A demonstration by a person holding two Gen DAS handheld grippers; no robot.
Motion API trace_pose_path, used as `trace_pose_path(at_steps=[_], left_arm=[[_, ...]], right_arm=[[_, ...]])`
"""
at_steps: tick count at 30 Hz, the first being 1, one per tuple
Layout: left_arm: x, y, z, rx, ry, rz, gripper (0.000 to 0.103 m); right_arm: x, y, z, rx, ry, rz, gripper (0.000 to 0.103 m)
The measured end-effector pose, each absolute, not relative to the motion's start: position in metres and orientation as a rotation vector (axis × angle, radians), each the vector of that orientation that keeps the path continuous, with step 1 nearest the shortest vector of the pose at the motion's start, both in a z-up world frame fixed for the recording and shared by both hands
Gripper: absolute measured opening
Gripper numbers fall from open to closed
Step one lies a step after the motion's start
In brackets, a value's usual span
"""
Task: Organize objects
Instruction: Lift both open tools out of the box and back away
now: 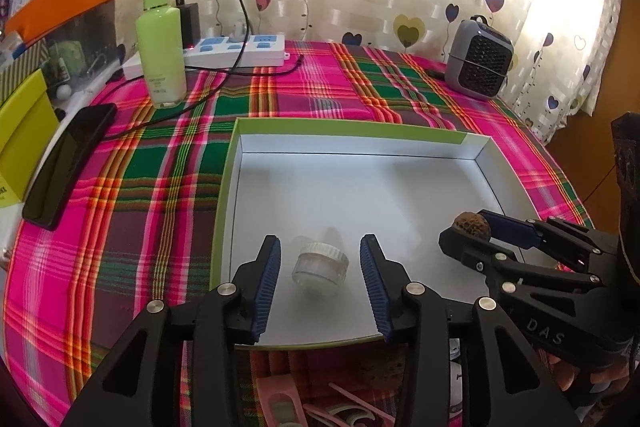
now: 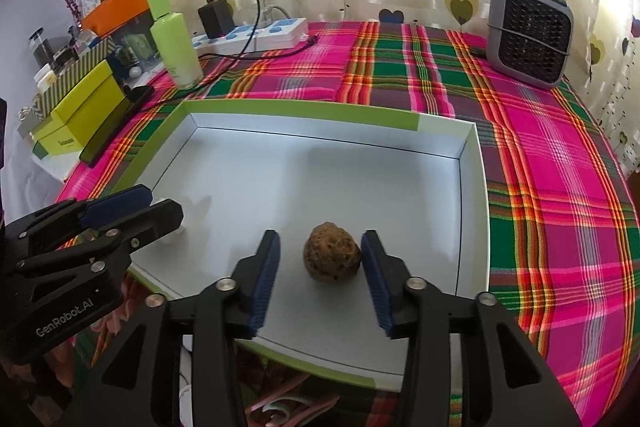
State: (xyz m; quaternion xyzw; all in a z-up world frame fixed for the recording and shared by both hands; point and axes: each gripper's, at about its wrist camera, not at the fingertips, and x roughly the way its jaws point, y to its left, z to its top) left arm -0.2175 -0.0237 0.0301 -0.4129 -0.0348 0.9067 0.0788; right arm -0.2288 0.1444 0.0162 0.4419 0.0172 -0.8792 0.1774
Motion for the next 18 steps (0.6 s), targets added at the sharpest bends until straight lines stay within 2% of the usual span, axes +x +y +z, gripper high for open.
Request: trace_pose_path(at_steps=[4, 18], left_arm=[[-0.213, -0.026, 0.035, -1.22, -0.107, 2.719, 0.041], [-0.185, -0.03, 0.047, -1.158, -0.112, 2.74, 0.047]], right_arm=[[-0.225, 0.144, 0.019, 1.241, 0.077, -2.513, 0.049], [-0.201, 0.163, 0.03, 1.188, -0.029, -2.555, 0.05]])
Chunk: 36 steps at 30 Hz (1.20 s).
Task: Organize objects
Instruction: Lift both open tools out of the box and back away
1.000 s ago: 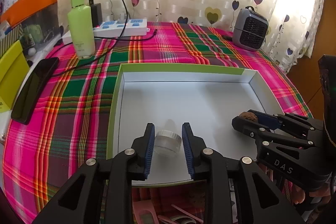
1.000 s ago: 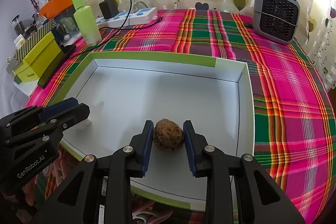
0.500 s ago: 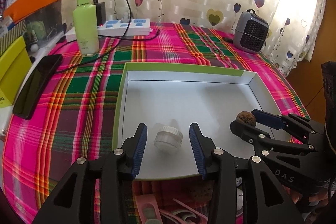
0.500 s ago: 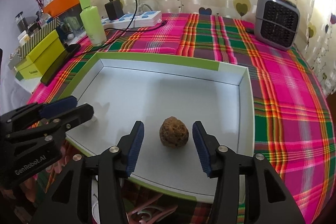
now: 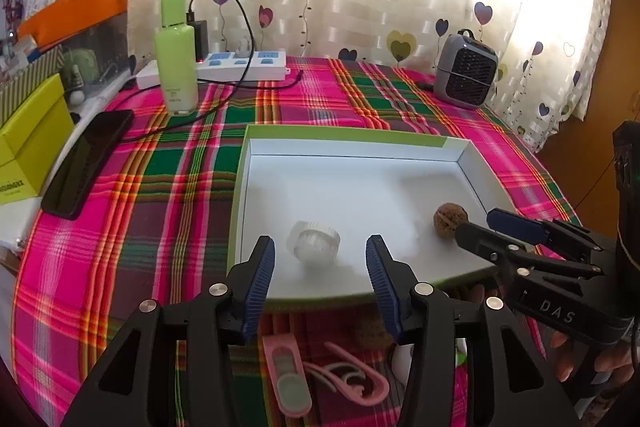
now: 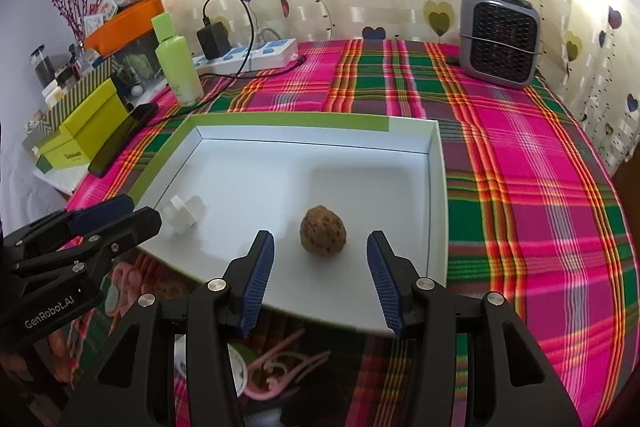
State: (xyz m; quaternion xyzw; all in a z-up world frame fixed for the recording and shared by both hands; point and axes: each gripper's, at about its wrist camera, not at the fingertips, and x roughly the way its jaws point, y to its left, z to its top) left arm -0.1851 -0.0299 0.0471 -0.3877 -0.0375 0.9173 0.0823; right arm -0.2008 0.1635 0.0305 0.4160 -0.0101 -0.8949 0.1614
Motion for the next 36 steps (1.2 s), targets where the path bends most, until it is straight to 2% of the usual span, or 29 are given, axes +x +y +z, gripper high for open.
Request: trace_pose_path(at_steps=[12, 23, 36], left_arm=[[-0.155, -0.046, 0.054, -1.126, -0.174, 2.764, 0.048], [-0.121, -0.063, 0.043, -1.152, -0.201, 2.779, 0.048], [-0.115, -0.066, 0.021, -1.231, -0.21, 2.746, 0.048]], right_arm=[[-0.166, 0.177, 0.048, 1.097, -0.1, -2.597, 0.05], [-0.131, 0.178, 0.049, 1.062, -0.061, -2.609, 0.05], [-0.104, 0.179, 0.037, 1.087, -0.053, -2.584, 0.05]])
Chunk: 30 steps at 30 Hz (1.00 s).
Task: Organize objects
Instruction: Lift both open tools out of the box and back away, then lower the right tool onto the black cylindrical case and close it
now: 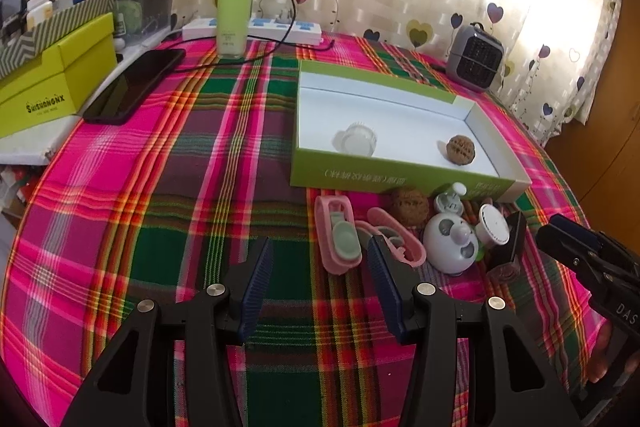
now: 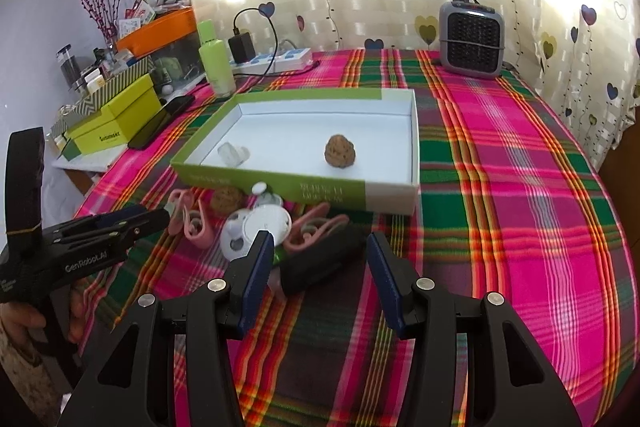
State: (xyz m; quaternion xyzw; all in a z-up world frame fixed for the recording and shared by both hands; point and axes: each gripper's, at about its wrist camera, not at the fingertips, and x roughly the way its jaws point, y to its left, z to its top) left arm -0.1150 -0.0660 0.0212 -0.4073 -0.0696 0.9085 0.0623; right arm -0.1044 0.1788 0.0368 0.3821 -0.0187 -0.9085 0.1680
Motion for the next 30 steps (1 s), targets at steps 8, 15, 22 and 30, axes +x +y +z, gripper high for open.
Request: trace_pose_path(at_steps=[8, 15, 22, 30], left_arm=[[-0.123, -0.066, 0.015, -1.274, -0.158, 2.754, 0.048], [-0.133, -0.064, 0.011, -1.276, -0.105, 2.767, 0.048], [-0.139, -0.066, 0.011, -1.274, -0.121, 2.774, 0.048], [-0.14, -0.064, 0.01, -1.276, -0.111, 2.777, 0.048]], right_arm=[[-0.103, 0.186, 0.032, 1.111, -0.1, -2.592, 0.05], [-0.102, 0.187, 0.026, 1.144, -0.122, -2.583, 0.05], [-0.101, 0.182, 0.022, 1.164, -0.123, -2.57, 0.05], [-0.102, 0.168, 0.019, 1.197, -0.139, -2.544, 0.05]])
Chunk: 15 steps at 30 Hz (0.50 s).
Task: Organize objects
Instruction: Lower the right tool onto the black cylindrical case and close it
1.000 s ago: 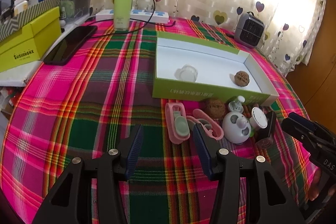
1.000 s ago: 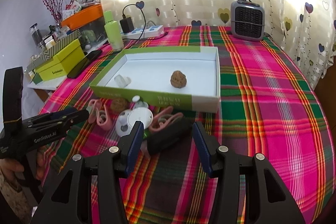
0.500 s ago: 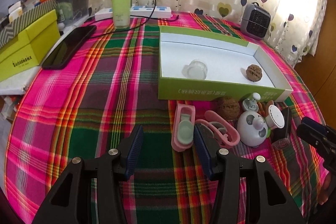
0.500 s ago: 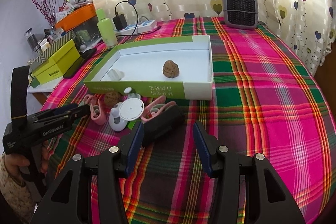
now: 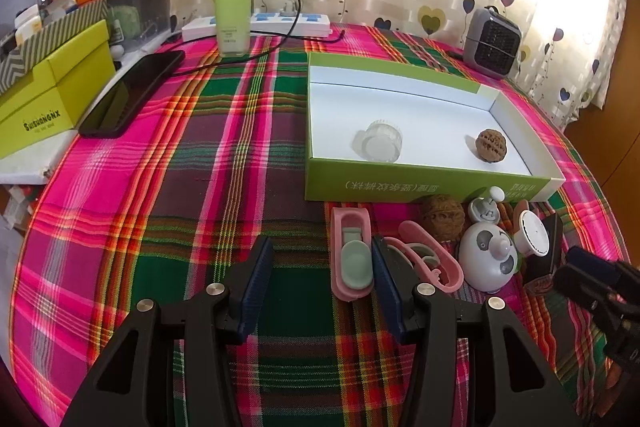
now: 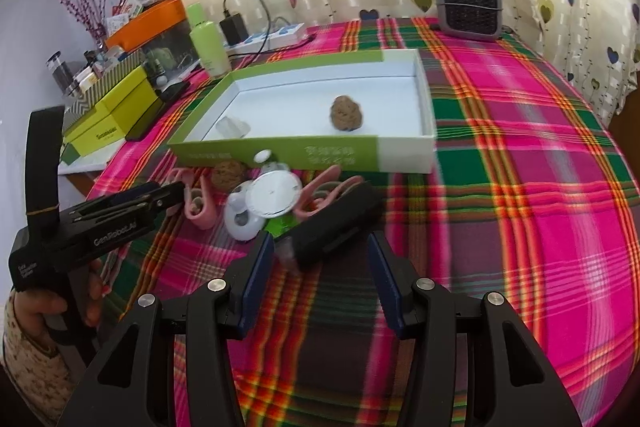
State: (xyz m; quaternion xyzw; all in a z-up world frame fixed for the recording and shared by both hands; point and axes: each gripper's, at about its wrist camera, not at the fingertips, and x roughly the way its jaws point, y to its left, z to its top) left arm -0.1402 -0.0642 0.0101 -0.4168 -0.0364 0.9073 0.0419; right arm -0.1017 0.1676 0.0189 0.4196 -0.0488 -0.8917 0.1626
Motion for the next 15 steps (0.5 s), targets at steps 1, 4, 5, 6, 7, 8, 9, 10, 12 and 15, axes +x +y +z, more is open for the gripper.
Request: trace_pose_path(at_steps=[1, 4, 5, 6, 7, 8, 9, 10, 12, 15], left_arm=[[-0.14, -0.064, 0.01, -1.276, -0.106, 2.778, 0.048], [-0.14, -0.065, 0.01, -1.276, -0.107, 2.777, 0.048], [-0.14, -0.065, 0.01, -1.276, -0.107, 2.777, 0.048], [-0.14, -0.065, 0.01, -1.276, -0.107, 2.777, 0.048], [-0.14, -0.066, 0.01, -1.276, -0.109, 2.777, 0.048], [-0.14, -0.066, 0.01, -1.275, -0.112, 2.776, 0.048], [-0.14, -0.066, 0.01, -1.275, -0.113, 2.775, 0.048], [-0.14, -0.066, 0.01, -1.275, -0.113, 2.776, 0.048], [-0.14, -0.065, 0.01, -1.273, -0.12, 2.774, 0.048], [-0.14, -0.066, 0.01, -1.272, -0.122, 2.773, 0.048]], right_arm=[[-0.101, 0.165, 0.019, 1.198, -0.13, -2.543, 0.05], [-0.1, 0.157, 0.019, 1.2, -0.087, -2.563, 0.05], [-0.1, 0.155, 0.018, 1.208, -0.07, -2.577, 0.05], [-0.101, 0.155, 0.017, 1.218, -0.061, -2.584, 0.05], [-0.101, 0.155, 0.016, 1.227, -0.062, -2.588, 0.05], [-0.102, 0.156, 0.015, 1.241, -0.069, -2.59, 0.05], [-0.103, 0.157, 0.014, 1.255, -0.079, -2.594, 0.05], [-0.104, 0.158, 0.013, 1.26, -0.09, -2.595, 0.05], [-0.104, 0.163, 0.014, 1.265, -0.097, -2.61, 0.05], [-0.104, 0.168, 0.014, 1.282, -0.084, -2.641, 0.05]])
